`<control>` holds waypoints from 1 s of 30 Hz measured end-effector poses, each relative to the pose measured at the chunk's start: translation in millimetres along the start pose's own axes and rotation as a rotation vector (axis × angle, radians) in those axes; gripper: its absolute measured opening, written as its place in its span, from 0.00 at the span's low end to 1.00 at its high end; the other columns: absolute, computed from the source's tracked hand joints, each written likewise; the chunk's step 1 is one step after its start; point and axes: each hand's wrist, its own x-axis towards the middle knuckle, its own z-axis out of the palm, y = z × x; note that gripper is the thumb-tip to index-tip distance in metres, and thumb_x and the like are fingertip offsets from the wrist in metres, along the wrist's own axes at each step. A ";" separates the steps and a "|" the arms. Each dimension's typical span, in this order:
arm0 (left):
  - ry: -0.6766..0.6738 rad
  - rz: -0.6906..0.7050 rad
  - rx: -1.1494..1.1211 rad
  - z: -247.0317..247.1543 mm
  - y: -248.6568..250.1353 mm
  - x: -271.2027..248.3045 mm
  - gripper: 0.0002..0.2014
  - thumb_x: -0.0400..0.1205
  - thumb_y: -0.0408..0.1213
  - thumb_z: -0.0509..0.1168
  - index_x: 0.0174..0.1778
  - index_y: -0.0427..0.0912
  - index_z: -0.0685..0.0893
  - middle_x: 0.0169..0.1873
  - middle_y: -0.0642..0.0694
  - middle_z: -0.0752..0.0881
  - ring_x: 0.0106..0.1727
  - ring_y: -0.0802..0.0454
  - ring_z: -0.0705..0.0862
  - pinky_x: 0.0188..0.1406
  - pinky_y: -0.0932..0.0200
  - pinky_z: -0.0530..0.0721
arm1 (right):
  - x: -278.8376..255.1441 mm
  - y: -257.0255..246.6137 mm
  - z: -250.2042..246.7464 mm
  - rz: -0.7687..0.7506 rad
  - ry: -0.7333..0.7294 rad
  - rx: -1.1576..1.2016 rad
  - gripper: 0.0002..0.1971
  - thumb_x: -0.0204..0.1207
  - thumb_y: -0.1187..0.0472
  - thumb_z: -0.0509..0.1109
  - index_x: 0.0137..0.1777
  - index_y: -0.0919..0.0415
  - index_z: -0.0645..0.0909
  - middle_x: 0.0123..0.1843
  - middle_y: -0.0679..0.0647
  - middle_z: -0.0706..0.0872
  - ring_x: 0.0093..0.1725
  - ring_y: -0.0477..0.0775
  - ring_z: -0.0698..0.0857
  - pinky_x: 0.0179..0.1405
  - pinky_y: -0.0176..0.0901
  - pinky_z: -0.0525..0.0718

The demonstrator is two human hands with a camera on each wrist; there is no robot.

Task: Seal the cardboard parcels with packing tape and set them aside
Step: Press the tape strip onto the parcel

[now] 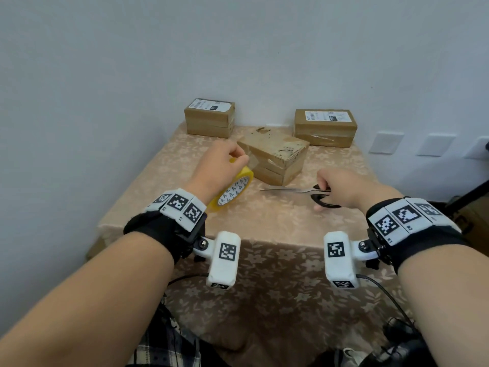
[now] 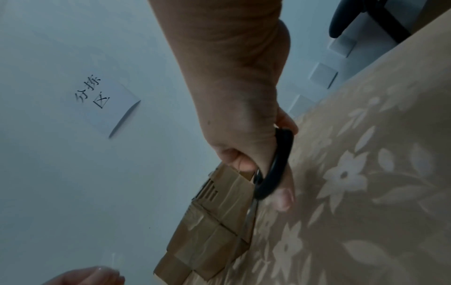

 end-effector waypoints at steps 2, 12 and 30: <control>0.002 0.019 0.021 2.1 3.3 -2.5 0.07 0.81 0.39 0.65 0.37 0.47 0.82 0.40 0.54 0.84 0.47 0.57 0.80 0.49 0.60 0.75 | -1.1 -0.8 0.5 -0.067 0.001 0.069 0.15 0.72 0.67 0.75 0.37 0.53 0.70 0.38 0.50 0.78 0.34 0.48 0.72 0.28 0.35 0.65; 0.242 -0.060 -0.018 -3.3 18.7 4.9 0.05 0.82 0.38 0.62 0.41 0.45 0.81 0.45 0.52 0.80 0.47 0.58 0.76 0.43 0.68 0.66 | -16.7 2.3 1.6 0.014 0.462 0.634 0.11 0.72 0.66 0.77 0.38 0.55 0.77 0.37 0.44 0.81 0.35 0.43 0.80 0.33 0.39 0.77; 0.131 -0.128 -0.015 16.6 2.5 15.9 0.05 0.82 0.40 0.62 0.42 0.46 0.81 0.51 0.48 0.84 0.52 0.54 0.79 0.49 0.61 0.72 | 22.0 -38.9 9.5 0.168 0.562 0.079 0.16 0.83 0.49 0.61 0.60 0.61 0.78 0.61 0.60 0.78 0.60 0.62 0.78 0.55 0.53 0.75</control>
